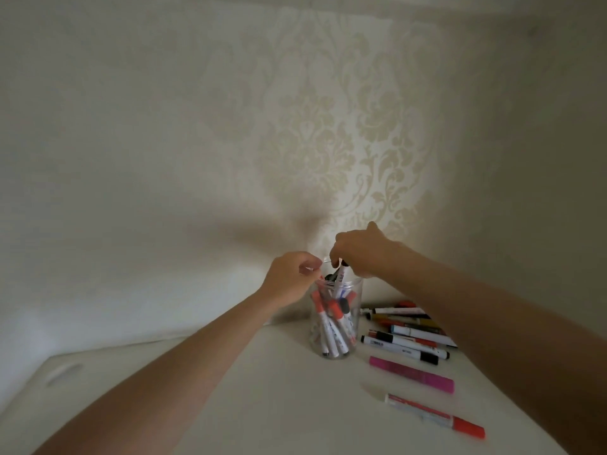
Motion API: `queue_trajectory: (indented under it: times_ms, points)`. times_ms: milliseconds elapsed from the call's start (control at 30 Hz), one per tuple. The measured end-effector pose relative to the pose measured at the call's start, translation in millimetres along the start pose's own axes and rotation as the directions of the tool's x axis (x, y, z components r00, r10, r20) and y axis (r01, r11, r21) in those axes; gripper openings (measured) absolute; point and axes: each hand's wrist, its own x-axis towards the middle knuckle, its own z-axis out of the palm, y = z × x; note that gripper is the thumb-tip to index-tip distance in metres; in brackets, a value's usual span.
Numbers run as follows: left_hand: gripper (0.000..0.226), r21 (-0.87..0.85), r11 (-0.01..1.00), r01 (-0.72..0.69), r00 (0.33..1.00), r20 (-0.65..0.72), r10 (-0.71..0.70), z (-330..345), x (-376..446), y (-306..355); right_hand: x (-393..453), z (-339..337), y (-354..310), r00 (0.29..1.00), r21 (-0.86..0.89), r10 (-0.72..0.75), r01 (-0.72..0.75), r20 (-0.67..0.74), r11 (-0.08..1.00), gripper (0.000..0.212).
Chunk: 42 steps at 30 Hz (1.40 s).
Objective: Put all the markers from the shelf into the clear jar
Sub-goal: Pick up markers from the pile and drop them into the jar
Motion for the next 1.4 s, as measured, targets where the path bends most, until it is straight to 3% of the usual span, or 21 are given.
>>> queue_trajectory:
  times_ms: [67,133,200,267,300,333,400,433,500,667,767,800,867,933,967,1033,1100,1200,1333,1400]
  points:
    - [0.023,0.042,0.999,-0.021,1.000,0.001,0.021,-0.2,-1.9,1.5,1.9,4.2,3.2,0.999,0.126,-0.052,0.052,-0.005,0.991,0.058]
    - [0.023,0.115,0.990,-0.082,0.993,-0.081,0.092,0.9,-8.2,7.3,-7.2,8.8,14.8,0.985,0.305,-0.063,0.112,-0.163,0.946,0.064]
    - [0.018,0.148,0.960,-0.239,0.945,-0.190,0.265,5.5,-23.9,19.6,-30.6,21.2,28.1,0.902,0.434,0.079,0.126,-0.424,0.892,0.056]
    - [0.013,0.041,0.908,-0.417,0.899,-0.125,0.419,17.4,-48.5,35.5,-72.9,51.0,30.6,0.775,0.603,0.293,0.137,-0.559,0.786,0.032]
    - [0.014,-0.042,0.890,-0.455,0.890,0.015,0.456,27.2,-63.2,43.2,-97.3,72.9,26.6,0.768,0.659,0.347,0.126,-0.538,0.742,0.022]
    - [0.020,-0.090,0.890,-0.446,0.865,0.211,0.455,42.3,-77.7,47.9,-121.0,96.1,19.3,0.820,0.694,0.351,0.075,-0.451,0.716,0.021]
    - [0.035,-0.034,0.904,-0.426,0.736,0.568,0.368,80.4,-101.8,47.4,-156.6,145.5,0.9,0.963,0.635,0.255,-0.141,-0.091,0.759,0.031]
    - [0.041,0.023,0.903,-0.428,0.681,0.666,0.306,99.9,-111.4,42.6,-168.2,167.2,-5.7,0.972,0.580,0.226,-0.220,0.063,0.785,0.038]
    - [0.041,0.076,0.891,-0.448,0.638,0.725,0.259,126.9,-123.5,31.4,-180.3,196.7,-10.5,0.951,0.579,0.258,-0.310,0.172,0.754,0.044]
    - [0.023,0.076,0.906,-0.416,0.708,0.653,0.270,139.5,-128.3,20.6,-188.5,209.4,-7.9,0.916,0.661,0.379,-0.366,0.131,0.655,0.027]
    - [0.017,0.005,0.964,-0.267,0.769,0.603,0.210,132.2,-125.6,25.8,-187.7,200.7,-4.8,0.917,0.786,0.378,-0.324,0.125,0.526,0.021]
    - [0.015,-0.049,0.983,-0.178,0.807,0.565,0.174,126.7,-121.8,28.8,-186.0,197.4,-1.1,0.908,0.844,0.399,-0.313,0.131,0.435,0.018]
    - [0.012,-0.203,0.978,0.046,0.868,0.493,0.062,113.8,-111.0,32.5,-182.2,187.9,7.8,0.868,0.952,0.463,-0.271,0.178,0.141,0.012]
    - [0.010,-0.392,0.888,0.240,0.902,0.428,-0.055,101.4,-99.2,36.6,-175.7,176.1,14.0,0.826,0.977,0.522,-0.175,0.212,-0.120,0.010]
    - [0.011,-0.465,0.835,0.293,0.914,0.393,-0.101,96.6,-92.7,38.5,-171.9,169.6,17.0,0.804,0.977,0.557,-0.135,0.207,-0.168,0.011]
    - [0.015,-0.570,0.754,0.327,0.931,0.330,-0.154,81.1,-79.5,46.7,-161.9,147.8,22.8,0.772,0.986,0.619,-0.055,0.143,-0.159,0.012]
    - [0.012,-0.663,0.713,0.227,0.973,0.190,-0.133,59.5,-62.7,57.0,-148.8,114.1,31.7,0.739,0.997,0.673,0.020,0.035,-0.074,0.016]
    - [0.020,-0.648,0.761,0.019,0.995,-0.060,-0.076,20.6,-34.8,73.2,-124.8,58.0,45.9,0.692,0.991,0.716,0.136,-0.091,-0.005,0.034]
    - [0.038,-0.614,0.777,-0.143,0.975,-0.221,0.004,-14.7,-6.6,81.2,-87.4,11.8,47.4,0.636,0.966,0.732,0.226,-0.244,0.126,0.028]
    - [0.039,-0.526,0.827,-0.198,0.958,-0.283,0.049,-20.0,2.2,75.1,-70.0,6.8,40.2,0.640,0.960,0.721,0.247,-0.266,0.134,0.026]
